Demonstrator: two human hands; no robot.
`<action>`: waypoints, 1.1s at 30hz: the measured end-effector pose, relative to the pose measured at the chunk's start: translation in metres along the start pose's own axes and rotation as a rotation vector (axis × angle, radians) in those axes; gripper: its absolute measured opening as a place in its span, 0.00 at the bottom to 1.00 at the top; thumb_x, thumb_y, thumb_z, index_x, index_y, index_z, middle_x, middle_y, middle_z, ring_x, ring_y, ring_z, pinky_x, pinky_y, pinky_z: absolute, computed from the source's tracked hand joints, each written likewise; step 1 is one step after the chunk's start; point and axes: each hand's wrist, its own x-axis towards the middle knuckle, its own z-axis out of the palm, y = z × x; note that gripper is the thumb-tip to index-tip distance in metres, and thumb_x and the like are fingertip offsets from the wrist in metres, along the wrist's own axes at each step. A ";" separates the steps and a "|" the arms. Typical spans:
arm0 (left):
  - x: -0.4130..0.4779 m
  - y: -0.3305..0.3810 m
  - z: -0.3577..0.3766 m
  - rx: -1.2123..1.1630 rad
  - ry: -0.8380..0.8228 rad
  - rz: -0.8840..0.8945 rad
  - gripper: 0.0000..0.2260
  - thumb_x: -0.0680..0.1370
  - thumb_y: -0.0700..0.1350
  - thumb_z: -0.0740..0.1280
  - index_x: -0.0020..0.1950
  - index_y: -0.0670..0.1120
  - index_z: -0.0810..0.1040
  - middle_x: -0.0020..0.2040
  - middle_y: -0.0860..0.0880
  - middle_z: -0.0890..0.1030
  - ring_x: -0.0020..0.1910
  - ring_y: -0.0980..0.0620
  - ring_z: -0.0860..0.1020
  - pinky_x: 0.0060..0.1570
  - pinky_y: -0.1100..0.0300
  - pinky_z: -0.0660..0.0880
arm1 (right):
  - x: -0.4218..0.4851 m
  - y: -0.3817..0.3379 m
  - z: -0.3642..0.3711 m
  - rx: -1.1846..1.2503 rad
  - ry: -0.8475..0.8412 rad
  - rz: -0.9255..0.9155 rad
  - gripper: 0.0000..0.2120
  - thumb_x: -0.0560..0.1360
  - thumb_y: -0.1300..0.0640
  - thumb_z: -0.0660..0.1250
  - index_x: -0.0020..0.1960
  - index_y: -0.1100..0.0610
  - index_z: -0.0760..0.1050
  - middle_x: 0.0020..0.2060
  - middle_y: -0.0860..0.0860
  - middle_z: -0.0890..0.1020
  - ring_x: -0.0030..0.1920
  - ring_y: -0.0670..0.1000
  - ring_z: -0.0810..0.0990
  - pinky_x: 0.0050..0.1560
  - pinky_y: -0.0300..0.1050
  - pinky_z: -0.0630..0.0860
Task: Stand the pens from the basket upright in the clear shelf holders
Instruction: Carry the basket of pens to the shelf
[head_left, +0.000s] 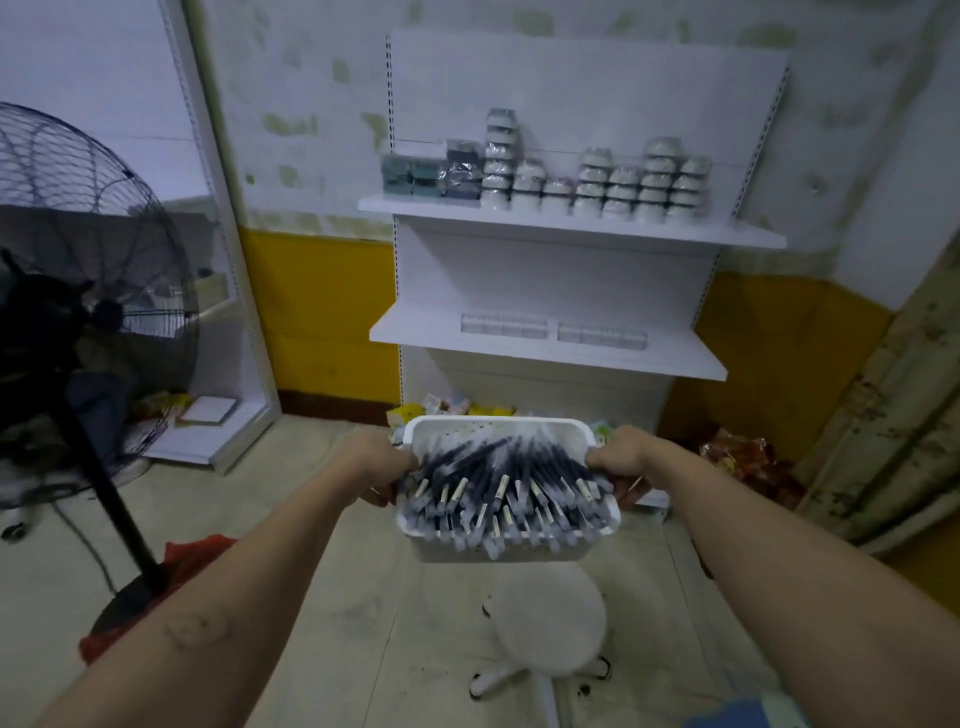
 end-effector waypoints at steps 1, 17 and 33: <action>0.020 0.002 -0.007 0.010 -0.003 0.011 0.12 0.77 0.46 0.68 0.46 0.36 0.79 0.35 0.42 0.82 0.33 0.48 0.81 0.34 0.56 0.81 | 0.013 -0.009 0.003 0.018 0.006 0.014 0.13 0.77 0.58 0.64 0.35 0.61 0.70 0.26 0.58 0.75 0.25 0.54 0.74 0.32 0.45 0.78; 0.323 0.084 0.021 0.128 -0.155 0.047 0.13 0.75 0.46 0.68 0.36 0.38 0.76 0.28 0.44 0.79 0.26 0.49 0.78 0.24 0.61 0.76 | 0.288 -0.059 -0.008 0.130 0.022 0.219 0.14 0.77 0.56 0.66 0.36 0.63 0.72 0.33 0.61 0.77 0.30 0.57 0.77 0.36 0.49 0.81; 0.614 0.136 0.096 0.115 -0.493 0.059 0.16 0.79 0.45 0.64 0.34 0.38 0.75 0.26 0.42 0.77 0.25 0.47 0.77 0.30 0.59 0.77 | 0.521 -0.082 -0.006 0.257 0.065 0.548 0.17 0.80 0.47 0.61 0.41 0.60 0.72 0.40 0.57 0.78 0.42 0.56 0.79 0.49 0.51 0.81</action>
